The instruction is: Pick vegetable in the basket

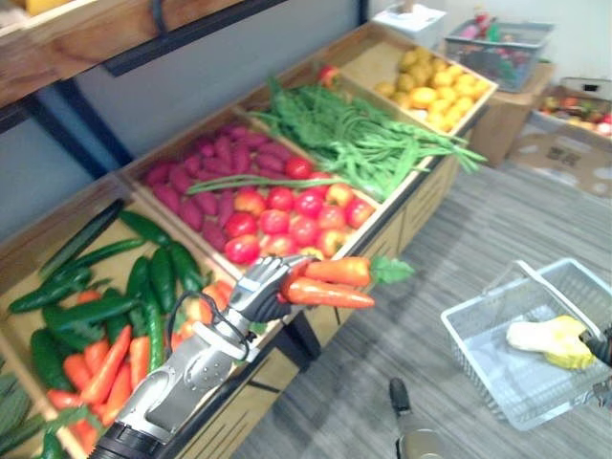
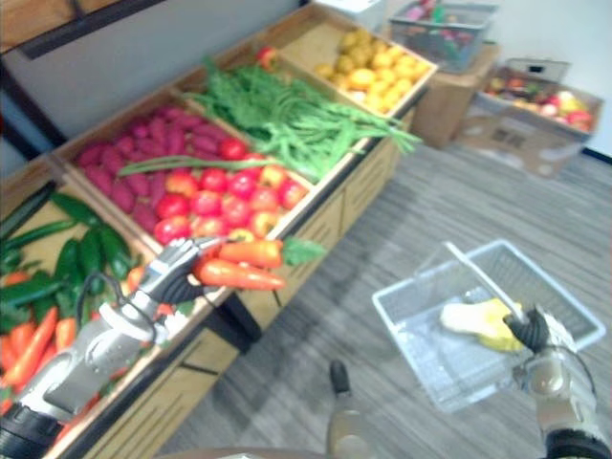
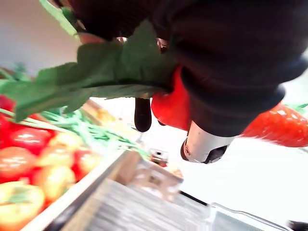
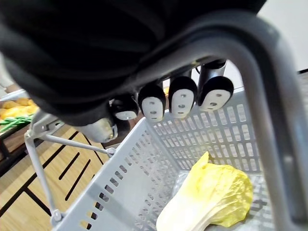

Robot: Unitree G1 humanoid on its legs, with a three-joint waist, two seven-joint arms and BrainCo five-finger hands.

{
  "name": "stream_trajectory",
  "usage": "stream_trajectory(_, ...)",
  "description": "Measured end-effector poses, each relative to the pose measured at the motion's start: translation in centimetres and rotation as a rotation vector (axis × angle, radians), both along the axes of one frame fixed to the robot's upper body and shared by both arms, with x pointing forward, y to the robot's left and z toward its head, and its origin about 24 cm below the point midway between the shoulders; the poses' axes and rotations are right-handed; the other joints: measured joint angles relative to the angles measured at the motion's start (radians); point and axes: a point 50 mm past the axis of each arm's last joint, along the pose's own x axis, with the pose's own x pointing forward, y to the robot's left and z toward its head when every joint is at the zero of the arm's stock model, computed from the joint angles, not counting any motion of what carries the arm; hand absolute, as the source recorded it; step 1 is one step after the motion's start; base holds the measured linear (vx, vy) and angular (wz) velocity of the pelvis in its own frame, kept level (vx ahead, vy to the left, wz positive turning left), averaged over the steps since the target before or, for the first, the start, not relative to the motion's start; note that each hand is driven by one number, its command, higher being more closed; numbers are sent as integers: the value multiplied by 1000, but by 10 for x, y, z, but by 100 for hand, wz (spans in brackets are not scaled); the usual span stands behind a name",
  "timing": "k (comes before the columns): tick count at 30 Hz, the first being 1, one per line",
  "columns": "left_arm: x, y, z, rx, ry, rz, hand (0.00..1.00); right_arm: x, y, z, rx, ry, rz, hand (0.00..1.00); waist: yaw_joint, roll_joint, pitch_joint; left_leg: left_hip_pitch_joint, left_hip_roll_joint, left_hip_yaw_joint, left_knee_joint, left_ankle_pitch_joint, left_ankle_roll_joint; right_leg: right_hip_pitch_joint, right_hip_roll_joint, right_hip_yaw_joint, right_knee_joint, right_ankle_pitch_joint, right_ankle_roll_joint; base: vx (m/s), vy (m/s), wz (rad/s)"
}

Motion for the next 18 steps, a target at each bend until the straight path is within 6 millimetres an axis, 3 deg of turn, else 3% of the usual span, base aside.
stream_trajectory(9, -9, -60, 17, -41, 12, -347, 100, 33, 46, 42, -104, -69, 370, 100, 3, 11, -17, 41, 77, 206, 116, -47, -41, 0, 75, 97, 4, 13, 1, 29, -62, -40)
stream_trajectory(14, -18, -81, 8, -1, 65, -476, 100, 40, 79, 45, -113, -72, 566, 100, 5, 13, -28, 63, 98, 294, 134, -56, -56, -15, 110, 140, 24, 13, 1, 20, -73, -28)
stream_trajectory(18, -24, -94, 4, 3, 93, -540, 100, 40, 83, 50, -144, -57, 612, 100, 2, 19, -34, 73, 97, 321, 137, -59, -61, -17, 118, 158, 29, 13, 1, 14, -30, -18)
